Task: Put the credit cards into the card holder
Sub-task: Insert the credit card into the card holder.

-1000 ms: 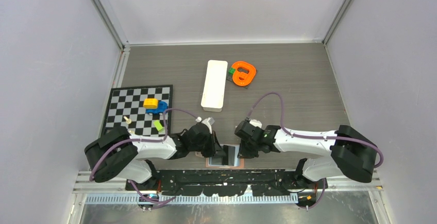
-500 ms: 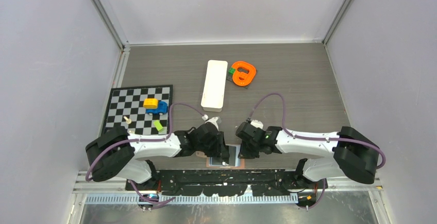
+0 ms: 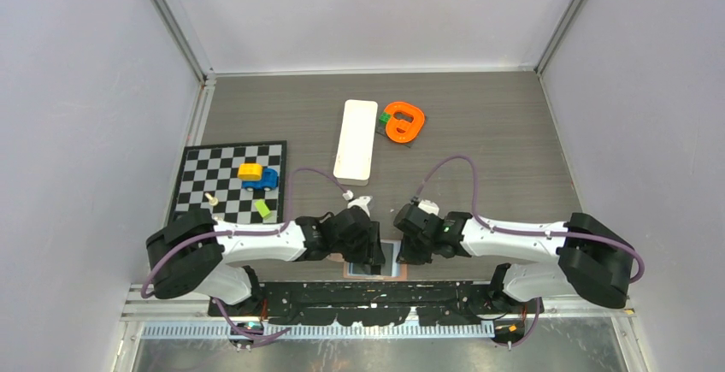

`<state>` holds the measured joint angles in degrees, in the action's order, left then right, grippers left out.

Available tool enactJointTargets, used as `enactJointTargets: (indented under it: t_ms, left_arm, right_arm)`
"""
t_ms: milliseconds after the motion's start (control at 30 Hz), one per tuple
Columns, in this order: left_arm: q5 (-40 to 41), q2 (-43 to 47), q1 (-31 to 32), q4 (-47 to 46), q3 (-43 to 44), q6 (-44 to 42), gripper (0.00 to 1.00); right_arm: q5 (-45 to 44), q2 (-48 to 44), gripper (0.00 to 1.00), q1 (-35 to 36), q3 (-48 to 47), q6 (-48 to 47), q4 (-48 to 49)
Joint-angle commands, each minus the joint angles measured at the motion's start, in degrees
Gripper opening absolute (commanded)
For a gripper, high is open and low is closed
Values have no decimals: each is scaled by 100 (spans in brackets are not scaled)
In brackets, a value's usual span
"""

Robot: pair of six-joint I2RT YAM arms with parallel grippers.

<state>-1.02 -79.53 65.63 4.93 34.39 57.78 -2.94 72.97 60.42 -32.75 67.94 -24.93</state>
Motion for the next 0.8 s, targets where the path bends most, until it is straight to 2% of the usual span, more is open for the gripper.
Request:
enactJointTargets:
  t_ms: [0,133,300,767]
  left_arm:
    - [-46,-317,37,101,-19,-181,47]
    - [-61,-357,30,5,-40,-171,47]
    - [-96,-354,31,-120,-80,-155,47]
    - [-405,-556,33,-867,-132,-57,46]
  right_arm:
    - [-326,-187,4,17,165,122,-153]
    - [-412,-339,18,22,212,193,-219]
    - [-515,-531,31,19,191,219,-418]
    - [-624,-694,34,20,243,339,-577]
